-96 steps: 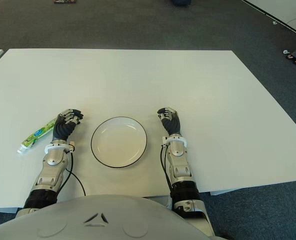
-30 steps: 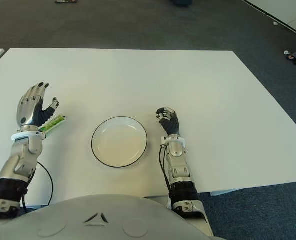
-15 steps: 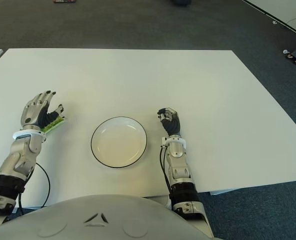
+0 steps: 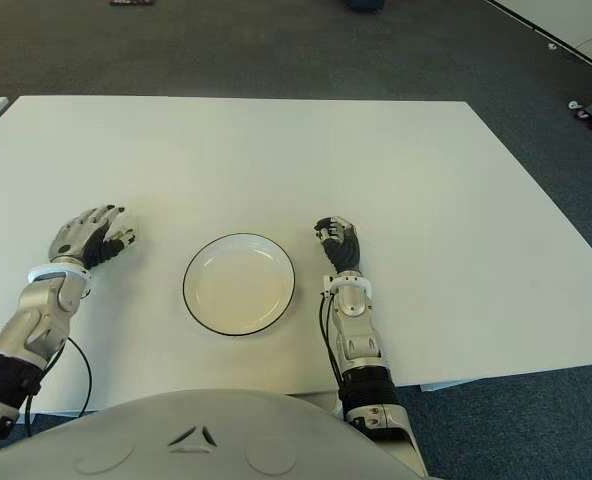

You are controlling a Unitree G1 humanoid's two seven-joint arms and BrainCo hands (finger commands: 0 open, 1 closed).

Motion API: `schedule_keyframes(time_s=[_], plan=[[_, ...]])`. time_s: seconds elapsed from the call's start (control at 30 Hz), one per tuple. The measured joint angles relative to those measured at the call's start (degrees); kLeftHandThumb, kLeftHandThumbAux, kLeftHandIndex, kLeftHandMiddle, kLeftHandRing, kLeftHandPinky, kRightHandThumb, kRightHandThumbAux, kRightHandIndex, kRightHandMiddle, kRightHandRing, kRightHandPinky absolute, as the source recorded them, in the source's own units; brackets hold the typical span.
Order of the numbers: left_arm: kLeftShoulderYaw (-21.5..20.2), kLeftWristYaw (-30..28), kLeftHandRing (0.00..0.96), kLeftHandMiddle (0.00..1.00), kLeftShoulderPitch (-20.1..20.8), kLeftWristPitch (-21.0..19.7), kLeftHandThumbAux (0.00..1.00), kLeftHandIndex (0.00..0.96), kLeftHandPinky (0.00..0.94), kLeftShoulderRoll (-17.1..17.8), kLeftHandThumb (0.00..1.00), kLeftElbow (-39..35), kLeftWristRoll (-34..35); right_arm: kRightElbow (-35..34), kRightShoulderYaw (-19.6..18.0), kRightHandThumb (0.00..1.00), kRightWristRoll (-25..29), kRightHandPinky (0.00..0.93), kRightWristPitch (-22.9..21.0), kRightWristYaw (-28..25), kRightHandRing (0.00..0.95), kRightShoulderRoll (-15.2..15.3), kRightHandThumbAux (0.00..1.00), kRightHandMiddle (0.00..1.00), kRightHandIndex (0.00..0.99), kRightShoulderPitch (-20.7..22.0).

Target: Put the toothpaste on the table into the plate.

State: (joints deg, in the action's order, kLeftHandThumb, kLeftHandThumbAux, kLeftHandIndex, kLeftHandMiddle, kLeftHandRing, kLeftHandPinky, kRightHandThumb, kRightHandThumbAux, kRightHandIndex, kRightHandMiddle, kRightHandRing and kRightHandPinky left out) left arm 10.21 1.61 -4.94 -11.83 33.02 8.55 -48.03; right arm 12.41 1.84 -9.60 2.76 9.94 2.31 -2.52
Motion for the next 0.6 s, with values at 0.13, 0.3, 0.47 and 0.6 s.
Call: schedule_keyframes(time_s=[0.13,0.3,0.47,0.6], plan=[[0.02,-3.1,0.0,0.0,-1.49,-2.2,0.195,0.0,0.002,0.25,0.537,-3.55,0.0,-0.32,0.0,0.712,-0.05,0.43,-0.01,0.12,0.437,0.01,0.731,0.472,0.425,-0.1],[-0.04,-8.67,0.0,0.0,-4.19,-6.49,0.189,0.0,0.0,1.15,0.543,-8.81,-0.35,-0.34,-0.05,0.712,-0.1,0.419,-0.01,0.43,0.431,-0.01,0.731,0.472,0.425,-0.24],[-0.73,-12.27,0.0,0.0,-7.69,-9.36,0.182,0.0,0.0,3.32,0.511,-14.02,-1.04,-0.34,-0.08,0.713,-0.1,0.428,-0.01,0.59,0.432,-0.01,0.731,0.472,0.425,-0.33],[-2.58,-14.45,0.0,0.0,-11.29,-10.63,0.181,0.0,0.0,5.54,0.49,-19.32,-1.66,-0.32,-0.11,0.713,-0.1,0.435,0.0,0.64,0.437,-0.01,0.731,0.474,0.425,-0.37]])
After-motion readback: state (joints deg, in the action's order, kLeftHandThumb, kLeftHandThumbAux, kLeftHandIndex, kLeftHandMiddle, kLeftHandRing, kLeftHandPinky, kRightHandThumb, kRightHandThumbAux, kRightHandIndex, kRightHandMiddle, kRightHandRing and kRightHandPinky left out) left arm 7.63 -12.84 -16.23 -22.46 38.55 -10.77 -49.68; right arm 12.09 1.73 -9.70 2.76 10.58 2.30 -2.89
